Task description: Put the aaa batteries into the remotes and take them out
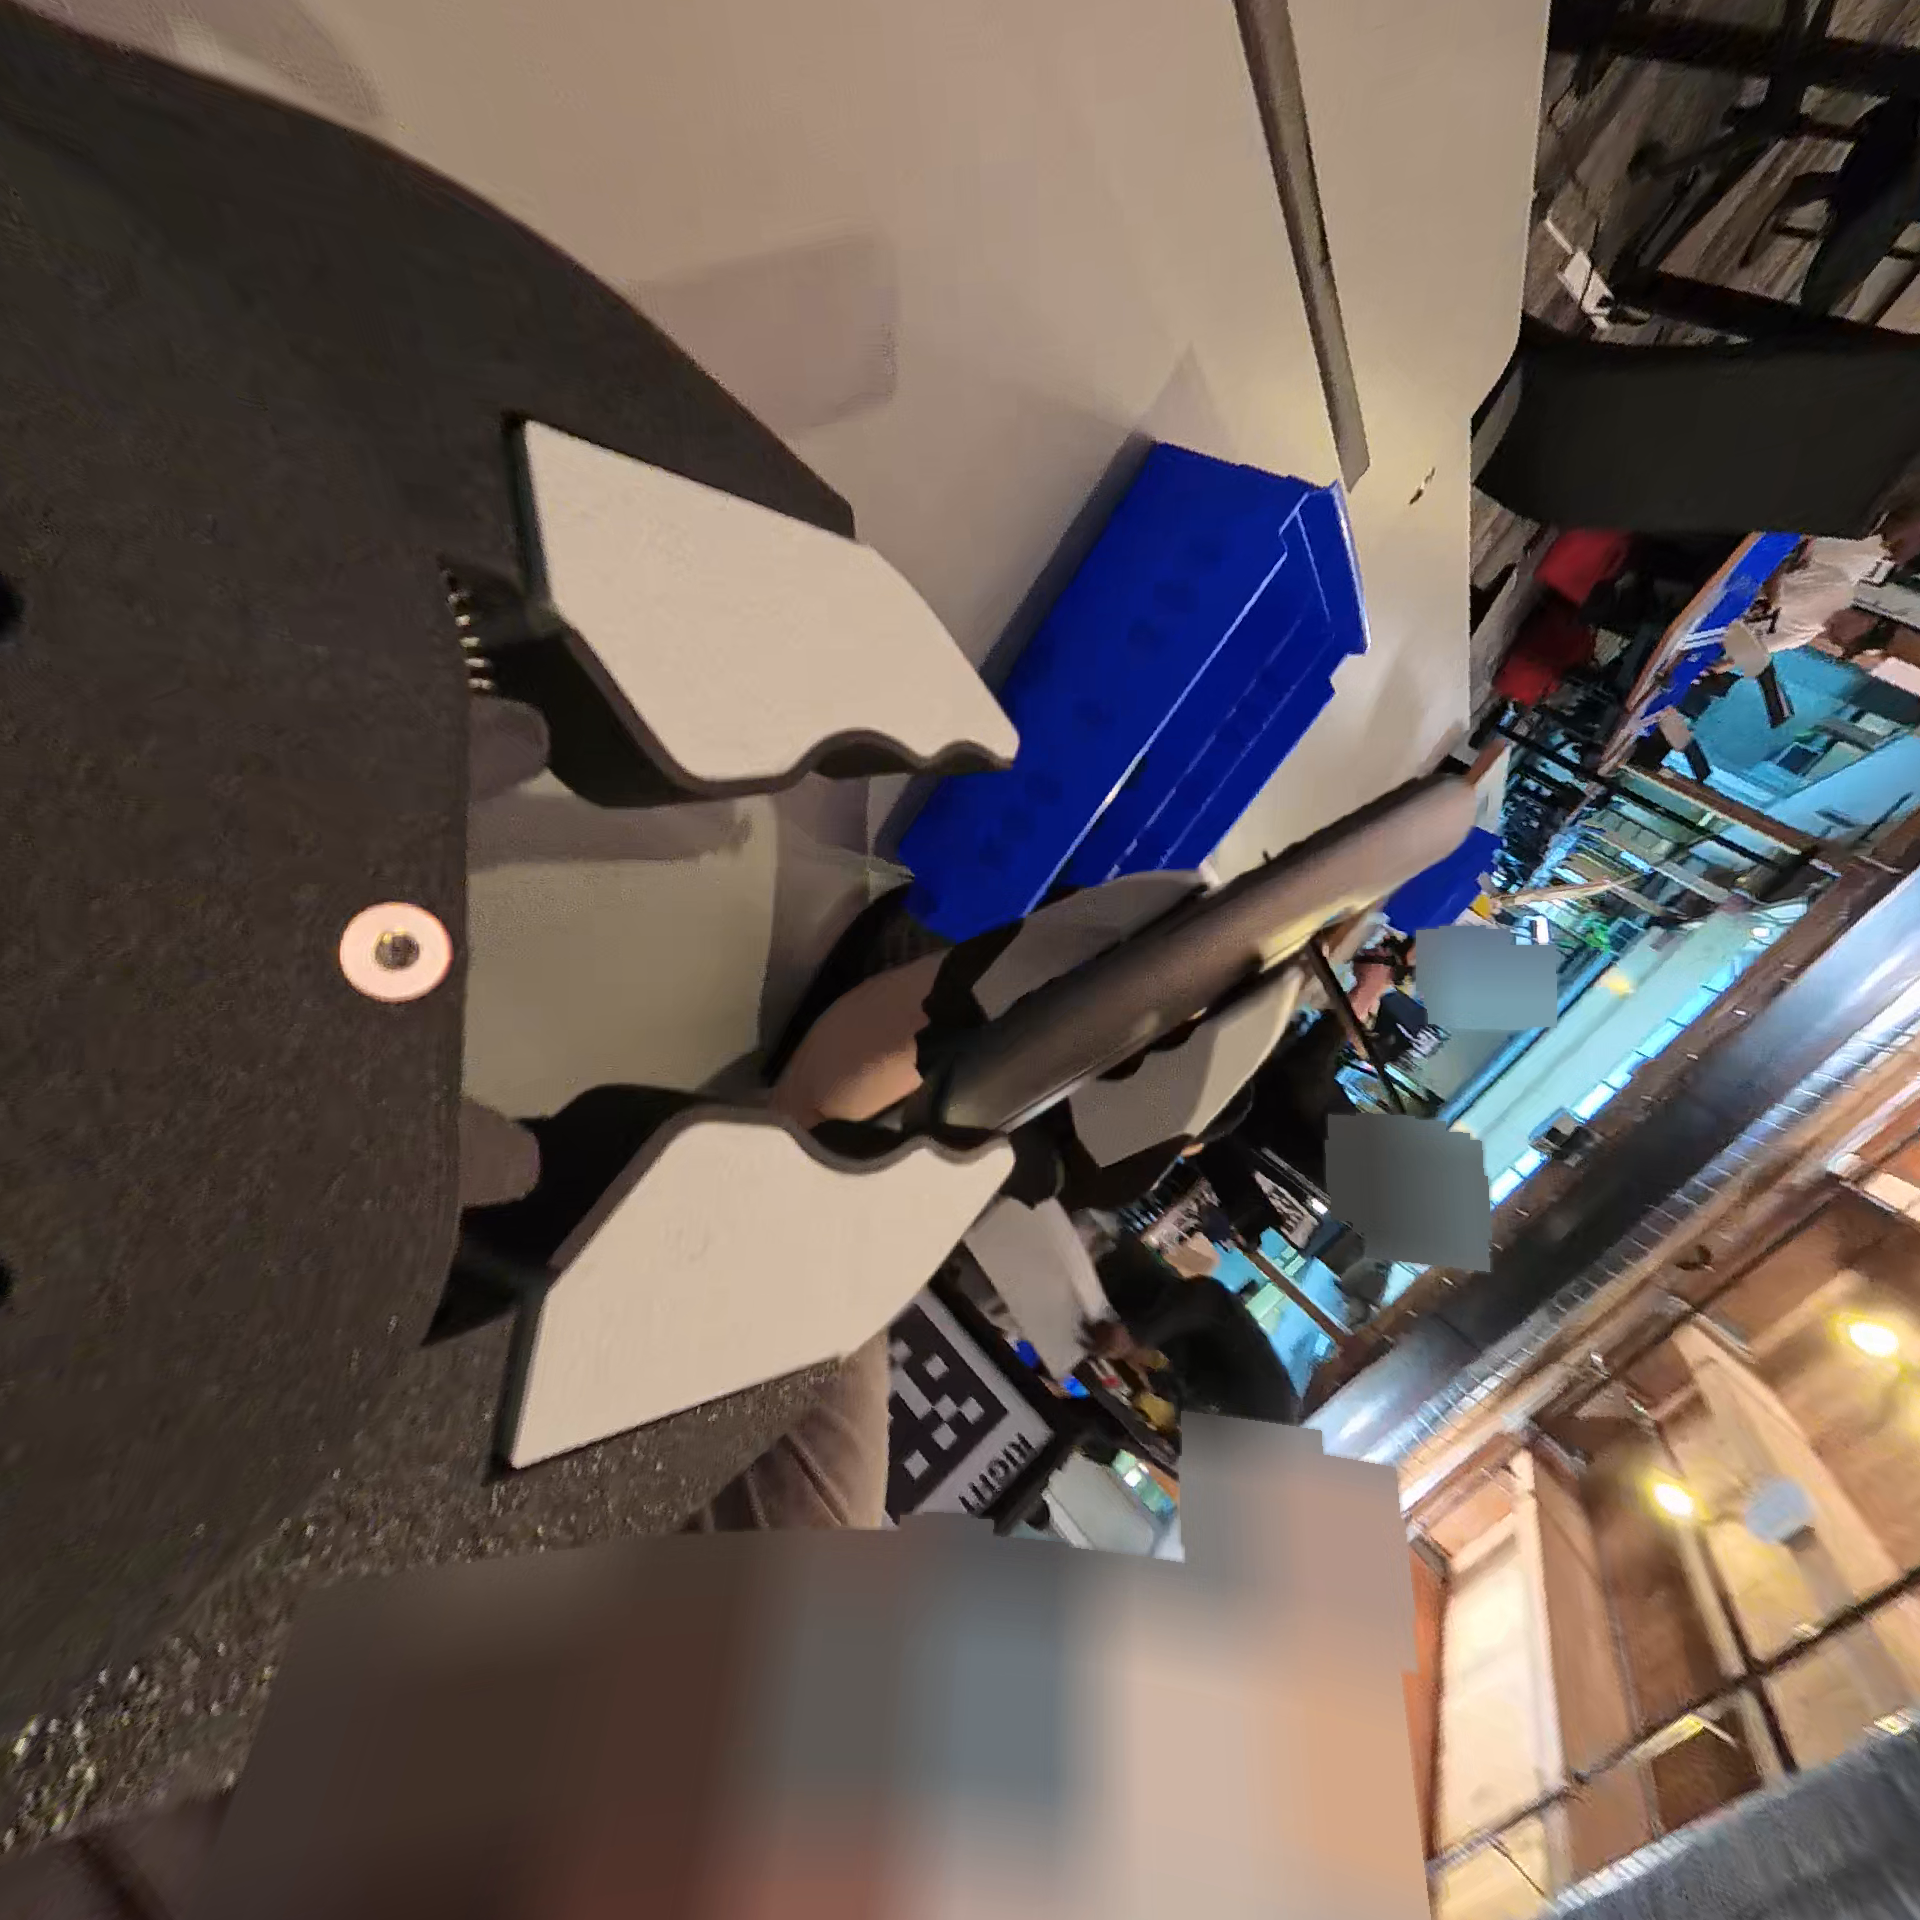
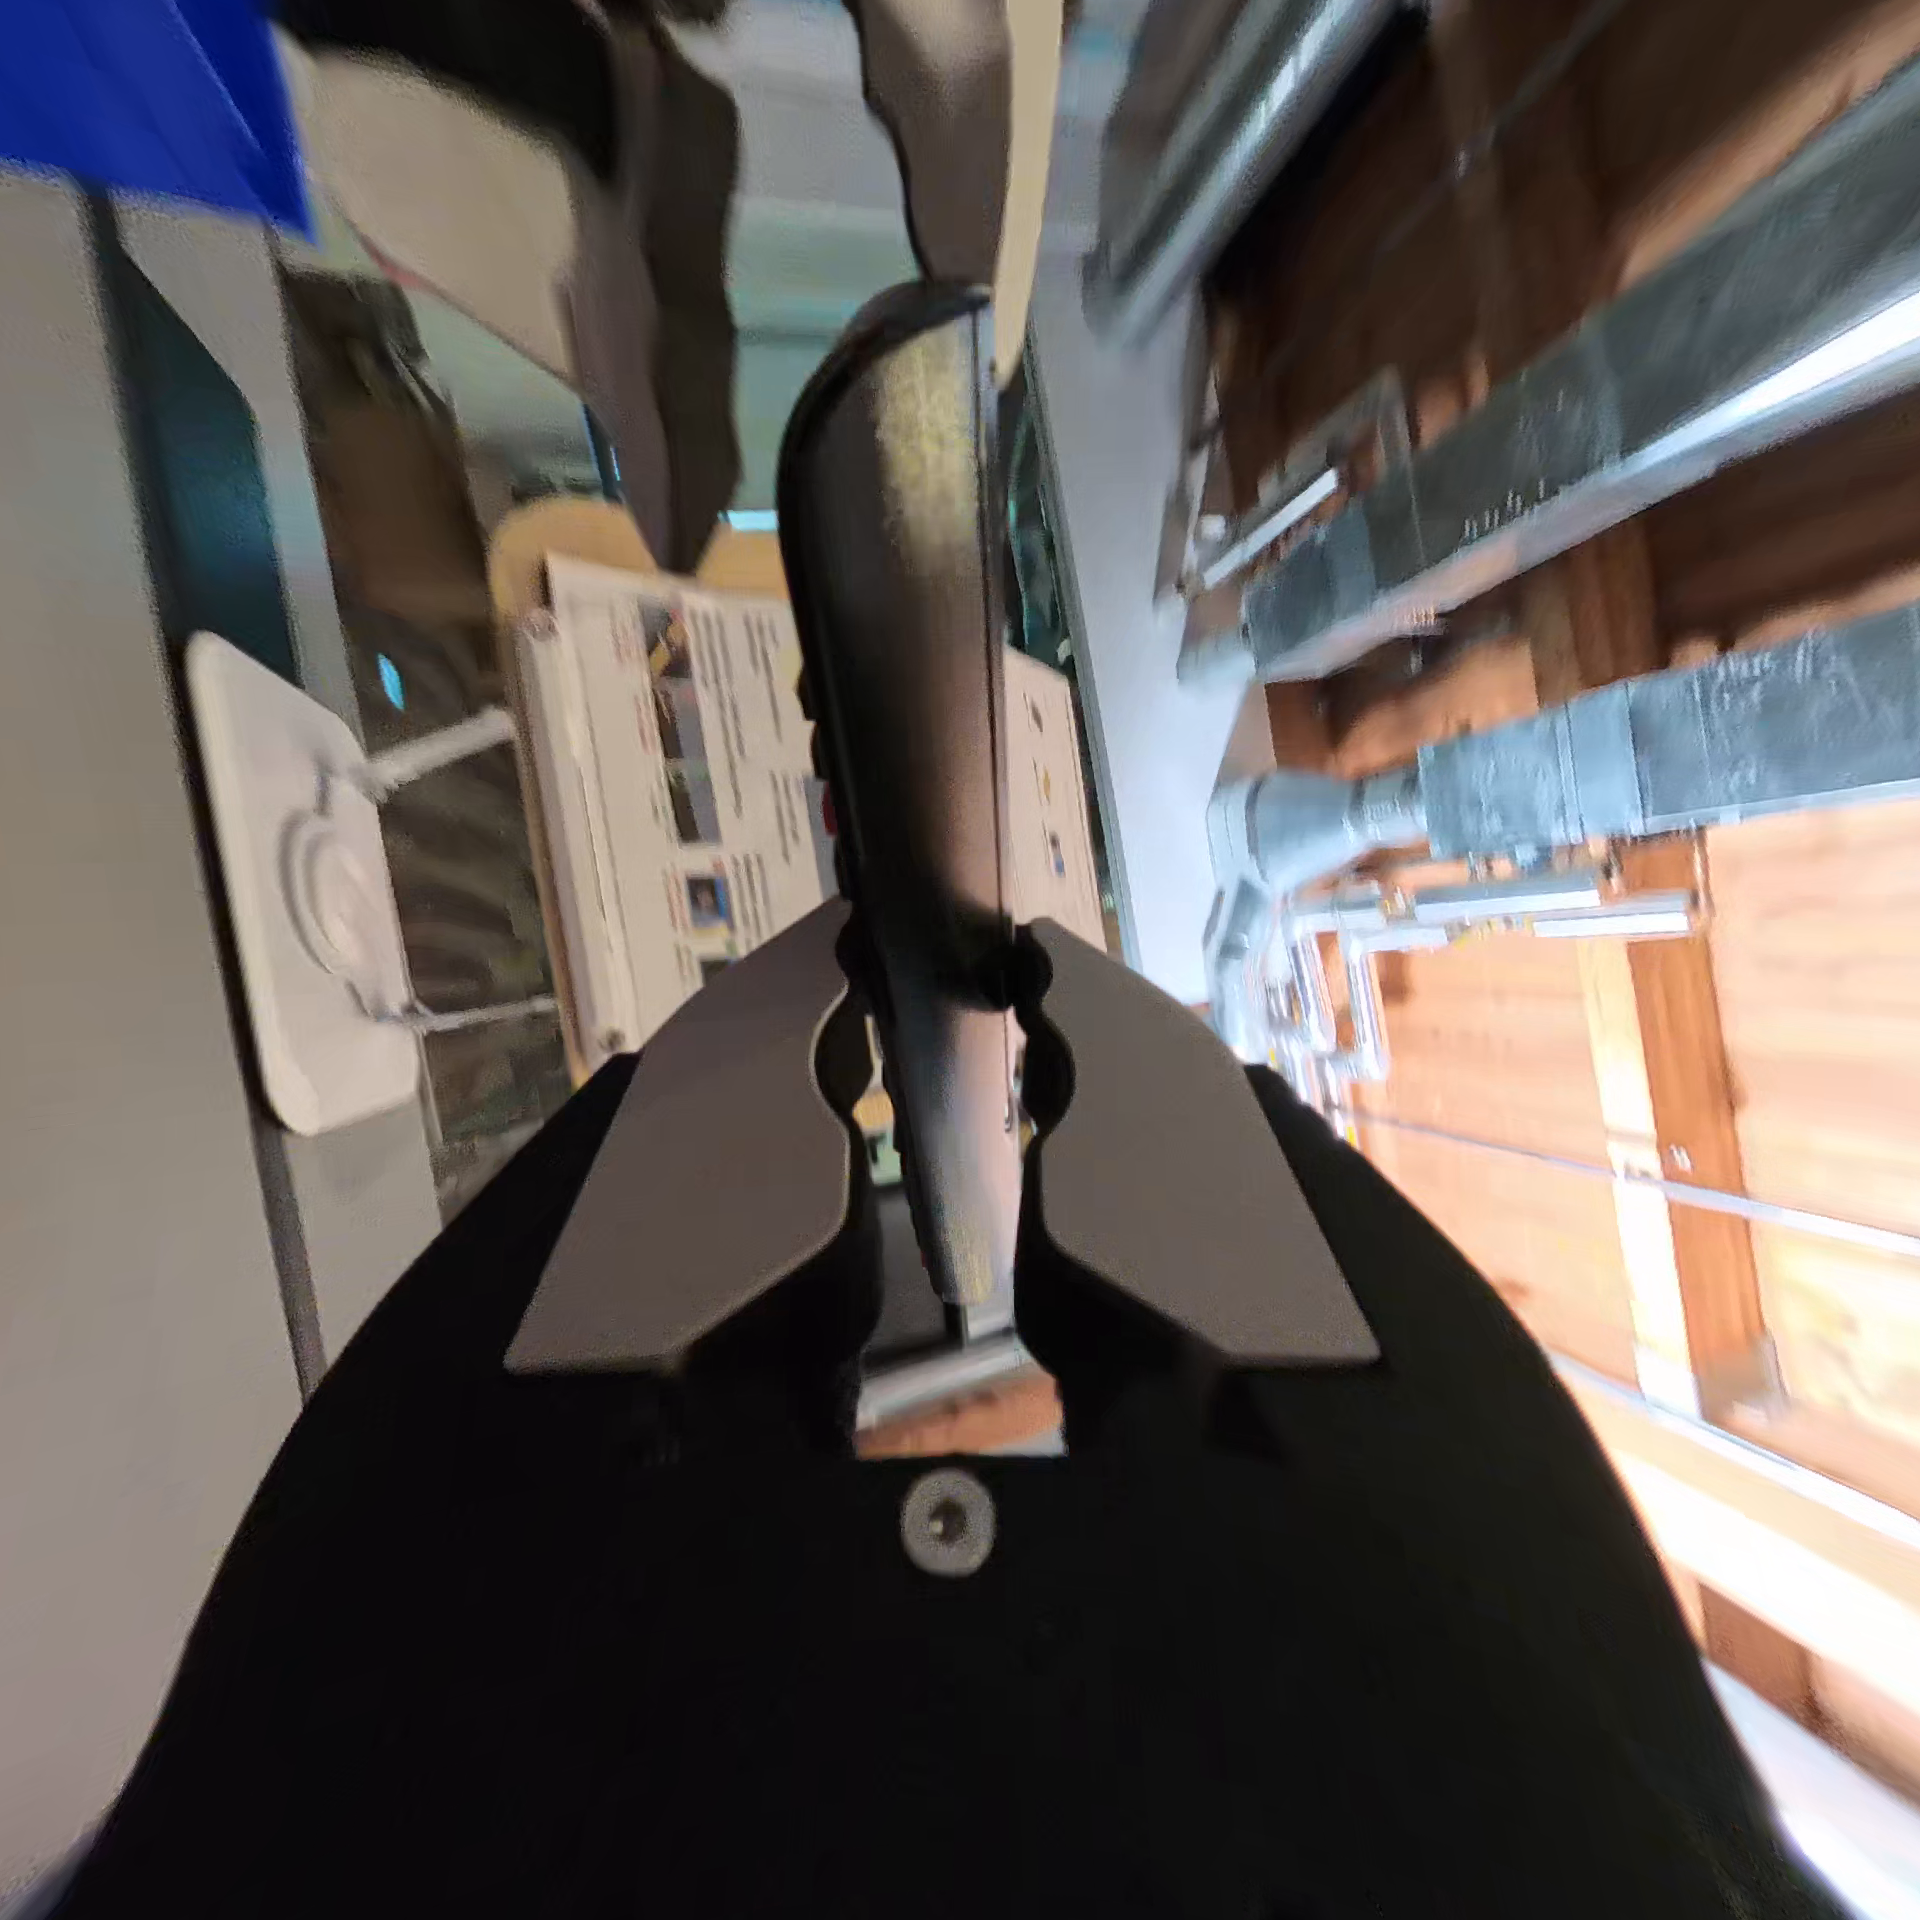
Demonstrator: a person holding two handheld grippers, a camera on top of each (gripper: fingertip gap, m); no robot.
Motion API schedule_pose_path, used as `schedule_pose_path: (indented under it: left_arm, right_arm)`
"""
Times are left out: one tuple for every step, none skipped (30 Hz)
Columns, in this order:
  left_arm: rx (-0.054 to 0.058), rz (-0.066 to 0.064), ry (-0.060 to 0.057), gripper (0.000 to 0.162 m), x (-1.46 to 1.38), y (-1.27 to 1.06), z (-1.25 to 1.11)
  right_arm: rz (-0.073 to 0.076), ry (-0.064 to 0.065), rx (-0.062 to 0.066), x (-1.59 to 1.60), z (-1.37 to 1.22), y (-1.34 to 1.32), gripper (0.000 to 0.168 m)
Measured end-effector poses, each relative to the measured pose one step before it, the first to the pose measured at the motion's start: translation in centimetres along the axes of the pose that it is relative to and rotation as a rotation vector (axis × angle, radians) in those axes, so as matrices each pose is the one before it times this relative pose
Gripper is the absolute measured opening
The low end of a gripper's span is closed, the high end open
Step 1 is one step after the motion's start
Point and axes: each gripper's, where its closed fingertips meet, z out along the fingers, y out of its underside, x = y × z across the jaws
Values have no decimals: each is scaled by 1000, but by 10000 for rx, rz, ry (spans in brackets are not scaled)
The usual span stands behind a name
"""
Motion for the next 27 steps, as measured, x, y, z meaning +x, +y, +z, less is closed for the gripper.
schedule_pose_path:
  left_arm:
    - [138, -308, 166, 67, 120, 70, 641]
    - [55, -249, 231, 68, 204, 205, 732]
    - [-25, -144, 106, 68, 87, 360, 754]
    - [66, -25, -23, 69, -69, 251, 724]
    - [88, -36, -21, 68, -15, 255, 628]
    - [148, -111, 95, 66, 122, 106, 495]
    - [175, -110, 139, 61, 142, 60, 367]
    - [163, -101, -135, 55, -316, 26, 171]
    - [179, 117, -256, 41, -583, -10, -1]
    - [112, 153, -109, 36, -363, 33, -47]
    - [-4, 10, -162, 33, -414, 8, -48]
    - [-57, 45, -32, 33, -168, 11, -53]
    - [-37, 89, 53, 32, -14, -76, -112]
    - [55, 118, 131, 31, 142, -247, -152]
    - [49, 115, 69, 29, 102, -212, -198]
    - [143, 134, -55, 25, -50, -367, -278]
    - [231, 218, 32, 23, 72, -428, -294]
    - [193, 45, 171, 23, 243, -392, -248]
    - [9, -87, 97, 23, 82, -150, -185]
    - [22, -73, 64, 23, 23, -83, -111]
    - [37, 39, -26, 23, -133, -32, -51]
    - [89, -21, -17, 22, -161, -84, -51]
    - [112, -162, 64, 22, -118, -133, -100]
    - [127, -257, 81, 22, -159, -208, -202]
    - [184, -290, 61, 22, -186, -318, -295]
    - [229, -252, 122, 22, -68, -383, -307]
    - [236, -239, 138, 22, -14, -406, -304]
  right_arm:
    - [-53, 121, -327, 224, 173, 776, 25]
    - [-102, 69, -184, 46, 121, 412, 26]
    - [-87, 59, -106, -81, 105, 161, 25]
    - [-80, -40, -172, -274, 148, 129, 26]
    - [-90, -134, -213, -458, 189, 124, 26]
    - [-92, -139, -148, -506, 173, 51, 26]
    - [-84, -85, -96, -444, 113, 11, 26]
    - [-42, -30, -24, -308, 54, -72, 26]
    - [37, 1, 24, -158, 8, -137, 25]
    - [102, -17, -149, -81, 67, 79, 25]
    - [91, -76, -238, -90, 129, 180, 27]
    - [52, -97, -93, -105, 69, 34, 27]
    - [96, -13, 17, 44, 0, -58, 28]
    - [203, 58, 105, 220, -68, -152, 29]
    - [276, 12, 158, 246, -52, -188, 31]
    - [350, -9, 88, 293, 0, -76, 34]
    - [411, 26, 35, 401, -7, -30, 41]
    - [405, 33, 89, 423, -40, -116, 46]
    - [372, -28, 53, 322, -4, -101, 54]
    - [271, -142, -84, 90, 55, 59, 59]
    - [138, -152, -172, -47, 97, 174, 62]
    - [107, -44, -154, 39, 114, 216, 63]
    - [131, 44, -80, 166, 90, 211, 66]
    - [93, 23, -66, 198, 83, 238, 68]
    - [58, 6, -116, 260, 89, 349, 70]
    - [111, 39, -147, 398, 82, 400, 71]
    - [207, 23, -120, 467, 52, 379, 71]
